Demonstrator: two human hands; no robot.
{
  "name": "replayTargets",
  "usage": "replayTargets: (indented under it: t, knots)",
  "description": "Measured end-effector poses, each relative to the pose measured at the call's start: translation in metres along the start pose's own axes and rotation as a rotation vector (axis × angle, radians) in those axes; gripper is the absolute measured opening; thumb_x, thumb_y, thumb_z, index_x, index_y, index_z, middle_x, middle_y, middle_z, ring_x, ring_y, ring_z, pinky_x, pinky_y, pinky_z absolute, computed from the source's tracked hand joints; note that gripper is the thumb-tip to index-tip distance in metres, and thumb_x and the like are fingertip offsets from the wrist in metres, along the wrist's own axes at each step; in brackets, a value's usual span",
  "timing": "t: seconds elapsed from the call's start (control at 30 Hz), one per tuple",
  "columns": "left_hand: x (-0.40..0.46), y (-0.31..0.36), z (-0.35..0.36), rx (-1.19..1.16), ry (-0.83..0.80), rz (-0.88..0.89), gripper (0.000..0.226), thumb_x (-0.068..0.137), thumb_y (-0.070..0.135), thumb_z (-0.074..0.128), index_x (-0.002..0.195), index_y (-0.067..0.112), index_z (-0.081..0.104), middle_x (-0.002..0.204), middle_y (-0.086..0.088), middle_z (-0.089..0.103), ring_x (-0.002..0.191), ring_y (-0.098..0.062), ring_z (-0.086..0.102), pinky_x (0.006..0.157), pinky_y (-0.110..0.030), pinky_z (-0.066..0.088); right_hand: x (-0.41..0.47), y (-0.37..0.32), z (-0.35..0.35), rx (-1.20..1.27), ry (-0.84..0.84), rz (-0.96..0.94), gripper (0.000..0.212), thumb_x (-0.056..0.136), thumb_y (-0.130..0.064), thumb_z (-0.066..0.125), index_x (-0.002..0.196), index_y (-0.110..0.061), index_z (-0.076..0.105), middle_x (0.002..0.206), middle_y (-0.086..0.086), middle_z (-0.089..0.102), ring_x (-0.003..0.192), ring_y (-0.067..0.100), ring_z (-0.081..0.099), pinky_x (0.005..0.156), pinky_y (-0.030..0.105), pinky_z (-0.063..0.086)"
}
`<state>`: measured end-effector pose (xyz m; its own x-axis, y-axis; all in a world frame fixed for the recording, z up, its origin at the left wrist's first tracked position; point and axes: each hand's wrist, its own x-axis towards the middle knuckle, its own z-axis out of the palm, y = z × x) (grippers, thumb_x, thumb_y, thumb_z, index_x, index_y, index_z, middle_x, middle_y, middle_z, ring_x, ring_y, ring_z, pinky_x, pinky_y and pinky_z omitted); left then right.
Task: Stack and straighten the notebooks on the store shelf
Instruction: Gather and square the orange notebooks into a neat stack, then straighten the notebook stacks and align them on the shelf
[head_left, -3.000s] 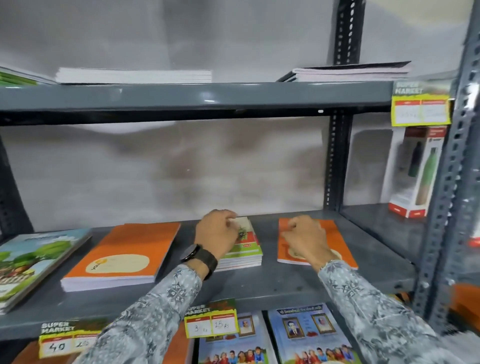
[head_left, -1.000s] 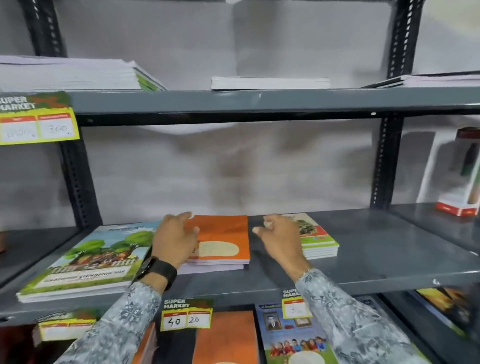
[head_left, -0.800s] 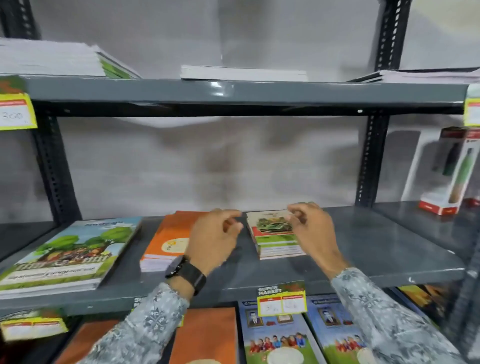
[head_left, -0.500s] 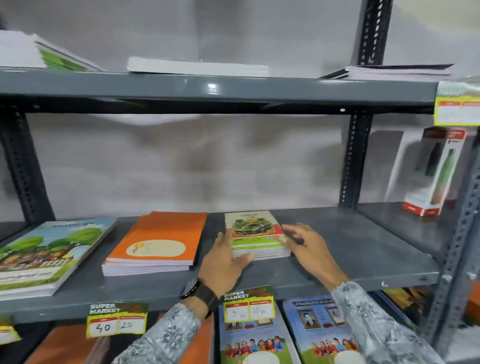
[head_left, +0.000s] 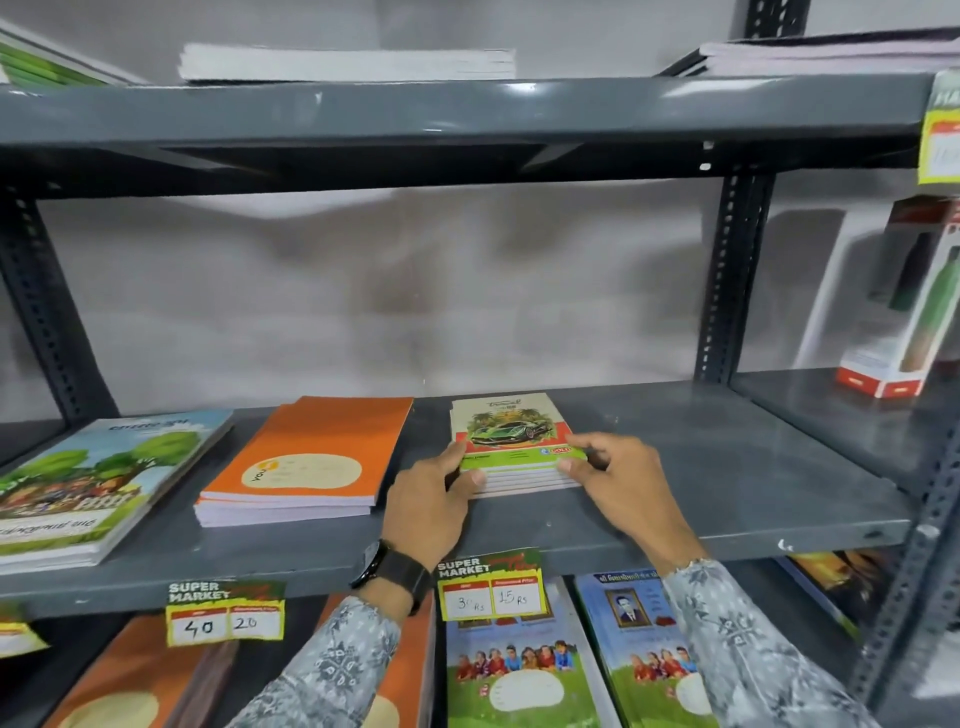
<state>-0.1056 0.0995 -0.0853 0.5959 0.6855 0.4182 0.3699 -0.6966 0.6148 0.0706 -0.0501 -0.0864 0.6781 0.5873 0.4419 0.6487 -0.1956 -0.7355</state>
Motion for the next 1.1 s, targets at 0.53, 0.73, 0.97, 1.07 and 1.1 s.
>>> replayTargets:
  t: [0.53,0.73,0.97,1.07,1.1]
  knots:
    - [0.0,-0.001,0.001,-0.034,0.077,-0.064,0.049,0.088,0.043,0.067,0.135,0.033,0.058,0.122,-0.001,0.073,0.098,-0.018,0.069,0.085,-0.037,0.058,0.002,0.011,0.002,0.073,0.039,0.065,0.038,0.08,-0.016,0.086,0.116,-0.014,0.077,0.111,0.0,0.08,0.086,-0.017,0.069,0.076,0.0,0.05]
    - [-0.005,-0.001,-0.006,-0.071,0.052,-0.031,0.049,0.089,0.043,0.066,0.137,0.036,0.057,0.12,0.004,0.074,0.1,-0.012,0.069,0.088,-0.033,0.057,-0.007,-0.012,-0.006,0.03,0.054,0.05,0.038,0.082,-0.028,0.085,0.118,-0.02,0.079,0.112,-0.006,0.079,0.097,-0.004,0.072,0.092,0.018,0.056]
    - [-0.026,-0.023,-0.083,-0.227,0.19,0.05,0.031,0.091,0.032,0.065,0.122,0.034,0.07,0.118,0.017,0.072,0.104,0.003,0.066,0.095,-0.02,0.051,-0.031,-0.089,0.043,-0.231,0.18,-0.27,0.033,0.091,-0.032,0.072,0.12,-0.018,0.077,0.124,-0.001,0.074,0.119,0.018,0.063,0.107,0.045,0.049]
    - [-0.028,-0.054,-0.131,-0.266,0.288,0.064,0.022,0.092,0.026,0.065,0.111,0.031,0.076,0.099,0.017,0.077,0.088,0.004,0.07,0.084,-0.021,0.055,-0.037,-0.125,0.086,-0.196,0.038,-0.315,0.034,0.089,-0.036,0.073,0.12,-0.021,0.076,0.116,-0.005,0.076,0.105,0.011,0.067,0.098,0.036,0.054]
    - [-0.028,-0.069,-0.147,-0.24,0.307,0.053,0.022,0.092,0.026,0.064,0.11,0.031,0.076,0.1,0.017,0.077,0.087,0.004,0.07,0.083,-0.023,0.056,-0.039,-0.135,0.101,-0.178,0.007,-0.307,0.037,0.088,-0.04,0.075,0.121,-0.023,0.076,0.113,-0.009,0.075,0.1,0.01,0.067,0.093,0.032,0.054]
